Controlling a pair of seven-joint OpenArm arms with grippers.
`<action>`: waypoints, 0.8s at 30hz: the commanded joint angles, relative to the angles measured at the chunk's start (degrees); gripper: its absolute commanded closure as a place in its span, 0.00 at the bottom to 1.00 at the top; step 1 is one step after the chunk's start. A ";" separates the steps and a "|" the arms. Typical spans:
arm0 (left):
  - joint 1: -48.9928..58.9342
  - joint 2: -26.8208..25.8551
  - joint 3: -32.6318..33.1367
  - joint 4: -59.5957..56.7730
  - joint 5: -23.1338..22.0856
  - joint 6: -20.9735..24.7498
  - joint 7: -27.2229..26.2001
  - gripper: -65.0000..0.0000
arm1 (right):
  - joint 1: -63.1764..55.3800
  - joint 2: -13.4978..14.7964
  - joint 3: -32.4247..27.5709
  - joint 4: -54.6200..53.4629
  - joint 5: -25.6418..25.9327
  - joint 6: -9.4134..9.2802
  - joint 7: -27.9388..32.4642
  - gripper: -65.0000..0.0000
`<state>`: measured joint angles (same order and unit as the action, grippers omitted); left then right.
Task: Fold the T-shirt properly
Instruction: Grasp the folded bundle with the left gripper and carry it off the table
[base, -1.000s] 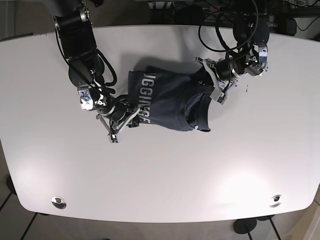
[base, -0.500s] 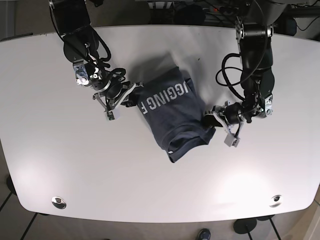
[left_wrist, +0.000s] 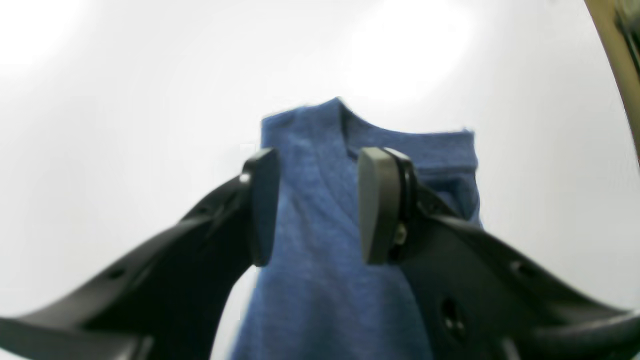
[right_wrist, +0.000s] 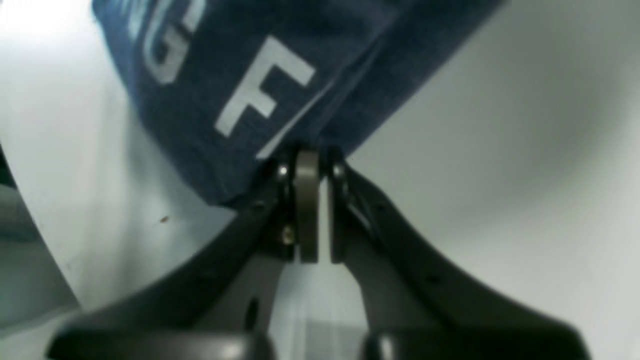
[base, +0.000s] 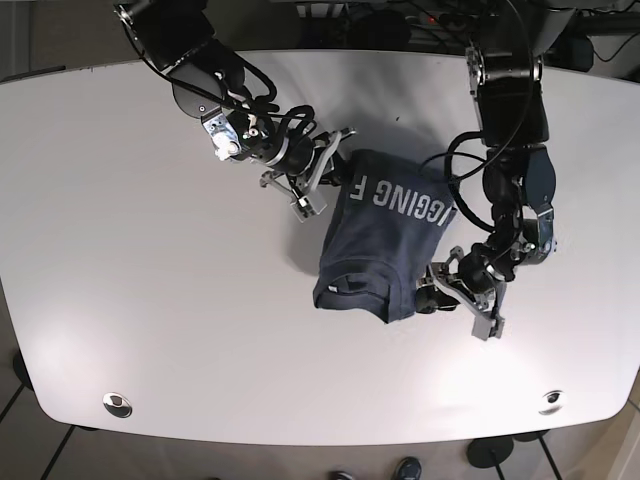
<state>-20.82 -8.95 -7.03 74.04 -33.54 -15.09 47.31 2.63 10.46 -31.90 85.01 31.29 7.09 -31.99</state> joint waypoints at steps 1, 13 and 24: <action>2.49 0.38 2.50 7.67 2.29 3.44 -6.21 0.63 | 1.19 0.05 0.38 1.19 0.32 0.34 1.26 0.96; 14.09 1.87 22.10 14.71 22.51 15.22 -24.85 0.62 | 0.93 0.49 1.26 1.10 0.32 0.34 1.44 0.96; 16.91 -5.51 23.42 4.07 24.09 14.96 -25.90 0.63 | -0.83 0.13 11.81 1.19 0.40 0.42 1.26 0.96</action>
<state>-3.95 -13.98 16.67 78.24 -10.44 -0.97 17.87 0.91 10.50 -19.90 85.03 31.27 7.03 -31.75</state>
